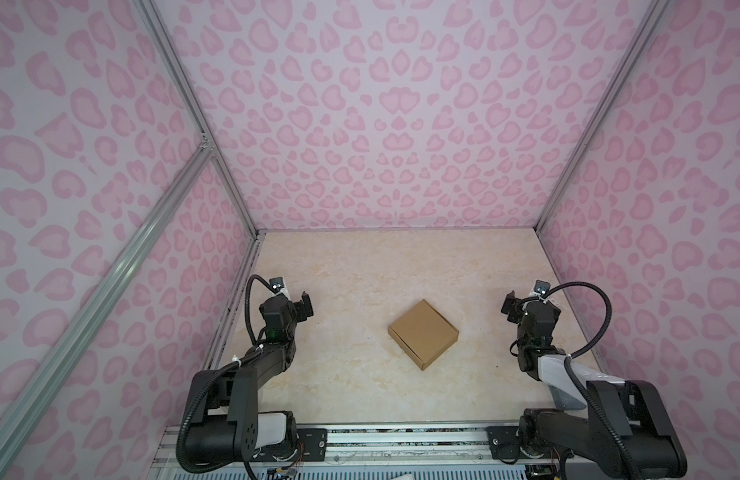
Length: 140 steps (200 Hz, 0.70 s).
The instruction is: Fold the paper box
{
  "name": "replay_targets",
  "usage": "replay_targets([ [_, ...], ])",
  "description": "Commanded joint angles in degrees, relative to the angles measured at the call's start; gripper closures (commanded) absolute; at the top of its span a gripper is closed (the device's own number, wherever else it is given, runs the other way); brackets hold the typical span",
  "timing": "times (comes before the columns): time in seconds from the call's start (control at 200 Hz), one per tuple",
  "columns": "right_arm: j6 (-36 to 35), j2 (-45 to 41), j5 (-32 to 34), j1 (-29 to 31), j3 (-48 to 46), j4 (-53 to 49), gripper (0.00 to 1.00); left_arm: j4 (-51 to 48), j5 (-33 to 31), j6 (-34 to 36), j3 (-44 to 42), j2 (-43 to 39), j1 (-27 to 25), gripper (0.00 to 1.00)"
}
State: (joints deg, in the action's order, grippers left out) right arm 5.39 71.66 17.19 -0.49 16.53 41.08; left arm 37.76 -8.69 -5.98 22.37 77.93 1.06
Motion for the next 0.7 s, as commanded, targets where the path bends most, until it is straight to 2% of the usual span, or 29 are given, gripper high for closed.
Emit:
replay_targets([
  [0.0, -1.17, 0.57, -3.21, -0.05, -0.16, 6.9, 0.02, 8.65, 2.01, 1.59, -0.08, 2.46, 0.16, 0.03],
  [0.1, -1.17, 2.5, -3.87, -0.08, 0.75, 7.56, 0.02, 12.41, 2.02, 1.69, -0.84, 4.97, 0.08, 0.03],
  [0.505, -1.55, 11.61, -7.76, -0.11, 0.17, 16.5, 0.02, 19.37, 2.06, 1.41, -4.21, 6.26, 0.37, 0.03],
  [0.695, -2.31, 15.76, -10.09, -0.12, 0.68, 19.8, 0.02, 19.78, 2.01, 1.4, -4.37, 6.35, 0.42, 0.03],
])
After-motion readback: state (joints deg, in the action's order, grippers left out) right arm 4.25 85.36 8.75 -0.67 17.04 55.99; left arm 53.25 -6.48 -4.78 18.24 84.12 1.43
